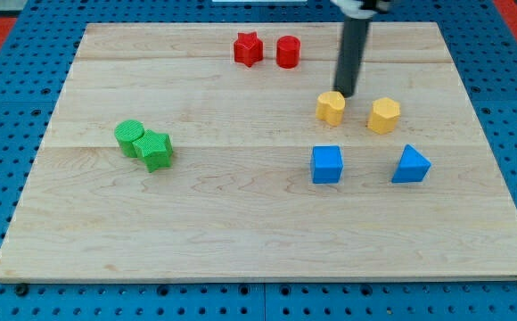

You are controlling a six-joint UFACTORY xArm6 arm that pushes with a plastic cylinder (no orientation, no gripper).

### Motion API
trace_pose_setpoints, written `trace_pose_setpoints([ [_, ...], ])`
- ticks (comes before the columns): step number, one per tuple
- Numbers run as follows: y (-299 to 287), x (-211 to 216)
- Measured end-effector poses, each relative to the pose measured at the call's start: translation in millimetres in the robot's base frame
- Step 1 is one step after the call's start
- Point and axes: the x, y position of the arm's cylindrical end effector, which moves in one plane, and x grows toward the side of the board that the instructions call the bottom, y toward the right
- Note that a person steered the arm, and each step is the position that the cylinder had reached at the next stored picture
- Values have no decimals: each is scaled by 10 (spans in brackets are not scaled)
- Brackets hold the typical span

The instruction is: Move yellow hexagon diagonally to the yellow heart

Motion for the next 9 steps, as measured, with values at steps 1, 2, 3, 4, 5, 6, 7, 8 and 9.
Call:
trace_pose_setpoints([
  [1, 156, 72],
  [2, -100, 116],
  [3, -403, 127],
  [4, -714, 44],
  [5, -377, -212],
  [6, -180, -749],
  [7, -621, -1161],
  [8, -1319, -841],
  [9, -1463, -448],
])
